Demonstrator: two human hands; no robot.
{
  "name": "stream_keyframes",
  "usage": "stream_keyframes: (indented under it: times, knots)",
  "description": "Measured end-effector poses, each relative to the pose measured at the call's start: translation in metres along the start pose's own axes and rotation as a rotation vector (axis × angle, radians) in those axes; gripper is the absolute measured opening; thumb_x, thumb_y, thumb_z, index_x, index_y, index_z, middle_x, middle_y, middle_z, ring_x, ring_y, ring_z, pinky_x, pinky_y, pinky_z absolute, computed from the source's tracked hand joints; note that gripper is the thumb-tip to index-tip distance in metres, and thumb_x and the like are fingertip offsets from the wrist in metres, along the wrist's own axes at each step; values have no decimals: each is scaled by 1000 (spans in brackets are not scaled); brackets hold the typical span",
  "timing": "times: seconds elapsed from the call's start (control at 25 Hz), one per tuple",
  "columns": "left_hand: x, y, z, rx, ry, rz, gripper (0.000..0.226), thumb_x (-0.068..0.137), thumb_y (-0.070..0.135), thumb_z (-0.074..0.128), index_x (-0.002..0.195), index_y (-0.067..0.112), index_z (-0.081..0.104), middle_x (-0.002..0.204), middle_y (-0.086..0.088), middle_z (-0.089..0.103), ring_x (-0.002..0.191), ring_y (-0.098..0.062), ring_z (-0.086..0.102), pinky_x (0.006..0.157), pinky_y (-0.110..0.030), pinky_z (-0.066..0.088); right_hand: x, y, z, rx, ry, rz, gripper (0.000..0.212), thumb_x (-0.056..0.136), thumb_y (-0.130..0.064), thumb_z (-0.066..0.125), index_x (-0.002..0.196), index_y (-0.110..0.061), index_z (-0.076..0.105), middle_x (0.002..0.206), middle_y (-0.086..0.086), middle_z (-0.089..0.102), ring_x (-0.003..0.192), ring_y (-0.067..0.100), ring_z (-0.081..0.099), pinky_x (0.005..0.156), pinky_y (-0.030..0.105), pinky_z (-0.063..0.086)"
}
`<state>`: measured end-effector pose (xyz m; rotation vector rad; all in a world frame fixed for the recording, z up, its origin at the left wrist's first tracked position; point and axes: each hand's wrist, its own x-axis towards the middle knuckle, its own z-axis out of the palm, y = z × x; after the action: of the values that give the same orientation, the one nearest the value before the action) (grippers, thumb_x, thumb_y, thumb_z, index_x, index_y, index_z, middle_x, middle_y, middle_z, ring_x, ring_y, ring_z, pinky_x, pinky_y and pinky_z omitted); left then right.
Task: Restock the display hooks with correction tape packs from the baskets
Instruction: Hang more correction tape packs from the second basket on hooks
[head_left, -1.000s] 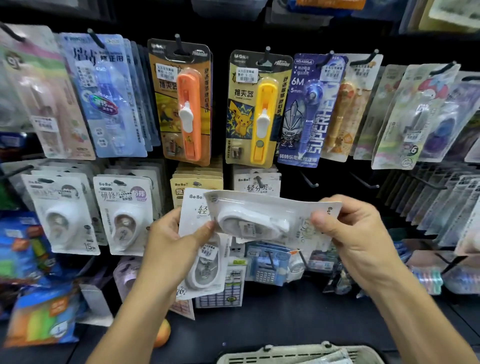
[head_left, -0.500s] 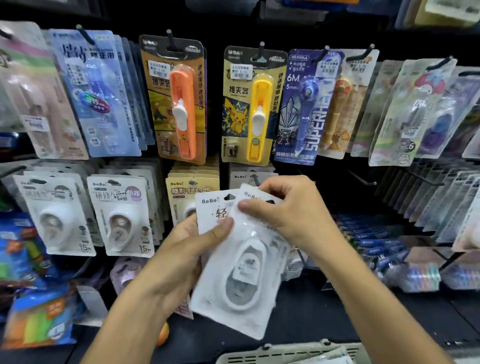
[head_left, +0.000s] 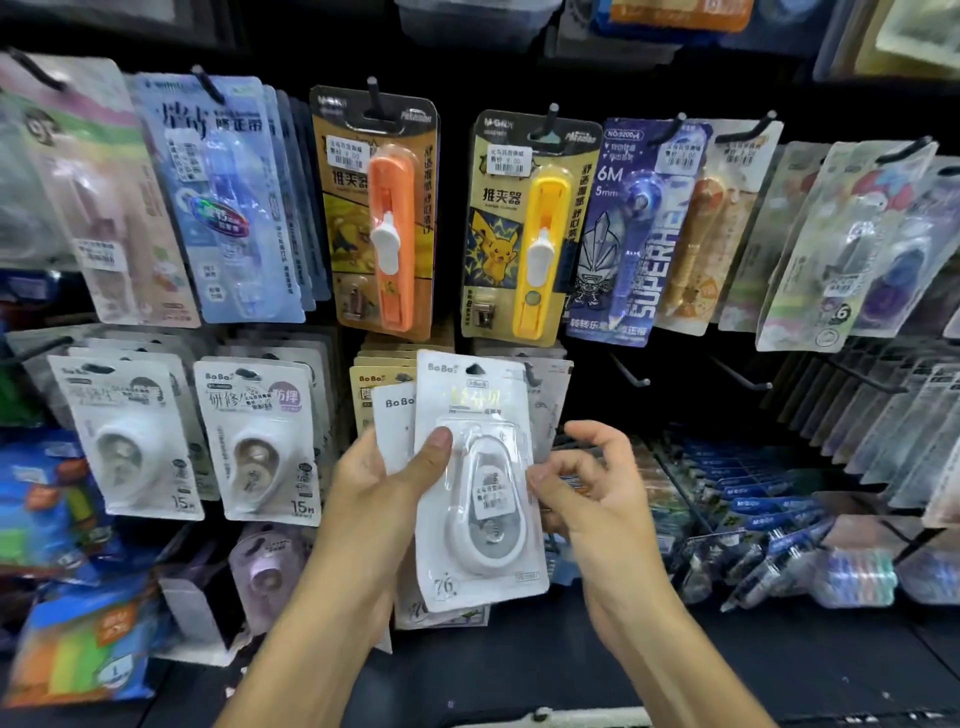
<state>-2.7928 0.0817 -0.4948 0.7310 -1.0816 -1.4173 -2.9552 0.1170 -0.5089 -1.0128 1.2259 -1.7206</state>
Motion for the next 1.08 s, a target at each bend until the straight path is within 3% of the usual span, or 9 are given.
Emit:
stream_keyframes:
  times: [0.16, 0.32, 0.44, 0.56, 0.68, 0.76, 0.84, 0.96, 1.08]
  knots:
    - [-1, 0, 2, 80, 63, 110, 26, 72, 23, 81, 97, 26, 78, 102, -1, 80, 93, -20, 78, 71, -32, 62, -7, -2, 3, 84, -141, 32, 51, 78, -20, 77, 121, -18, 50, 105, 5, 76, 94, 24, 74, 72, 28, 60]
    - [-1, -4, 5, 69, 123, 52, 14, 84, 28, 73, 96, 22, 77, 97, 2, 81, 89, -15, 78, 65, -23, 60, -8, 0, 6, 115, -81, -87, 38, 87, -7, 71, 118, -20, 53, 110, 3, 75, 96, 20, 74, 77, 32, 61]
    - [0, 0, 1, 85, 219, 80, 11, 97, 23, 64, 97, 24, 74, 92, 7, 81, 84, -9, 77, 59, -16, 57, -1, -2, -7, -46, 36, -147, 22, 94, -10, 68, 104, -30, 67, 105, -8, 74, 91, 10, 72, 77, 26, 58]
    - [3, 9, -10, 63, 287, 86, 11, 97, 25, 63, 98, 24, 74, 94, 5, 81, 86, -12, 78, 65, -26, 60, 5, 2, -19, -264, 62, -136, 21, 96, -21, 67, 102, -41, 70, 115, -13, 70, 106, 8, 65, 92, 32, 53]
    - [5, 14, -11, 64, 291, 91, 13, 98, 25, 62, 101, 22, 74, 99, 1, 81, 93, -17, 77, 82, -37, 56, 16, 2, -14, -473, 49, -194, 24, 98, -23, 63, 106, -45, 65, 123, -25, 58, 112, -15, 52, 92, 12, 44]
    - [5, 12, -8, 66, 290, 90, 13, 98, 25, 62, 101, 20, 74, 98, 1, 81, 93, -18, 77, 84, -38, 56, 27, 0, -4, -657, -14, -173, 30, 100, -22, 60, 126, -38, 58, 142, -17, 45, 130, -7, 43, 100, 6, 36]
    - [5, 10, -4, 85, 281, 96, 14, 98, 27, 62, 102, 19, 73, 96, 3, 81, 90, -15, 77, 78, -34, 56, 27, 2, 5, -830, -8, -202, 38, 98, -35, 60, 134, -37, 50, 155, -11, 32, 142, 10, 33, 111, 26, 34]
    - [10, 8, 3, 120, 220, 91, 15, 97, 28, 61, 102, 19, 72, 93, 6, 81, 85, -11, 77, 68, -28, 58, 4, 8, 14, -437, -235, -194, 36, 80, -50, 75, 103, -45, 48, 126, -8, 64, 118, 16, 61, 96, 42, 52]
    - [10, 4, 8, 362, 96, 99, 22, 99, 42, 54, 105, 26, 68, 95, 12, 80, 90, -10, 76, 69, -26, 59, -4, 15, 14, -37, -340, -130, 42, 76, -24, 84, 100, -36, 51, 108, 9, 75, 91, 22, 74, 76, 38, 61]
